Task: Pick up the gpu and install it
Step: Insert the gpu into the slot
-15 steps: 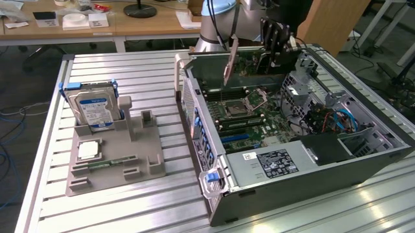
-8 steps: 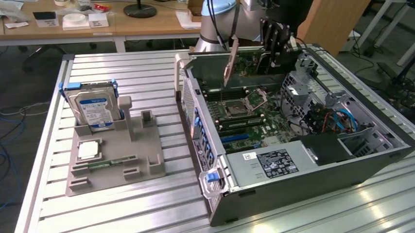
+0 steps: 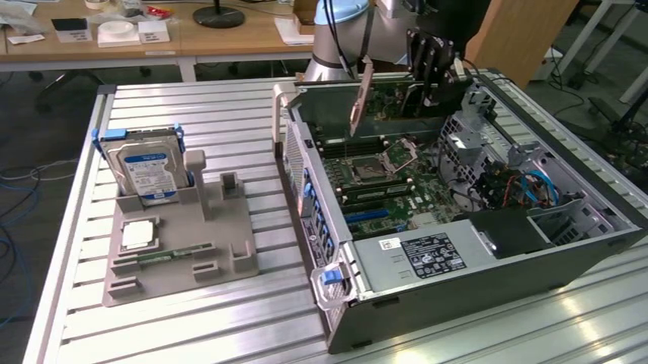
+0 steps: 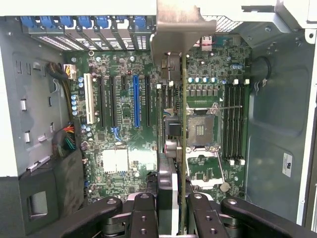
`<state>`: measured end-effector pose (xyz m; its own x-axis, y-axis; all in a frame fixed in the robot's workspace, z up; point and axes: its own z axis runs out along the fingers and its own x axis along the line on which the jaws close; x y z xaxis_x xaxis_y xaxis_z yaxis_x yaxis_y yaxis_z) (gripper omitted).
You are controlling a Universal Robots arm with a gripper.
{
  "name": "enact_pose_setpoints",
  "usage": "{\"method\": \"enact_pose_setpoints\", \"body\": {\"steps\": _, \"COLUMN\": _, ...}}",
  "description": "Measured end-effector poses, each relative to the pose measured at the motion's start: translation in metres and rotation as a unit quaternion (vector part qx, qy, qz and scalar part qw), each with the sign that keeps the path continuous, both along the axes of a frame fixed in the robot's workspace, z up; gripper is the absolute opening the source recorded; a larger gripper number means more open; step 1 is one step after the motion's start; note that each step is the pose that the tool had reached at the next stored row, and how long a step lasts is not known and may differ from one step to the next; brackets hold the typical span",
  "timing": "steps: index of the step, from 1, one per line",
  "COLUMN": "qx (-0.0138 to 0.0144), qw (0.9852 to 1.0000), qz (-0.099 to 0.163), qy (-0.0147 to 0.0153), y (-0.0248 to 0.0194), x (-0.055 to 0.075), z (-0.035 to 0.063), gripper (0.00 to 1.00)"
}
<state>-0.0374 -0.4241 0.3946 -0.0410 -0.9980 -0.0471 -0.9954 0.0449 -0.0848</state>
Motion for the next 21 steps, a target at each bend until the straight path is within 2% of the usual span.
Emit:
{"method": "enact_pose_setpoints", "body": {"steps": 11, "qx": 0.0000, "qw": 1.0000, "qz": 0.000, "qy": 0.0000, "y": -0.0016, "x": 0.0000, "z": -0.0017, "gripper": 0.28}}
{"method": "enact_pose_setpoints", "body": {"steps": 18, "qx": 0.0001, "qw": 1.0000, "qz": 0.002, "qy": 0.0000, "y": -0.0019, "x": 0.0000, "z": -0.0081, "gripper": 0.28}}
{"method": "enact_pose_setpoints", "body": {"steps": 21, "qx": 0.0000, "qw": 1.0000, "qz": 0.002, "qy": 0.0000, "y": -0.0063, "x": 0.0000, "z": -0.0099, "gripper": 0.28}}
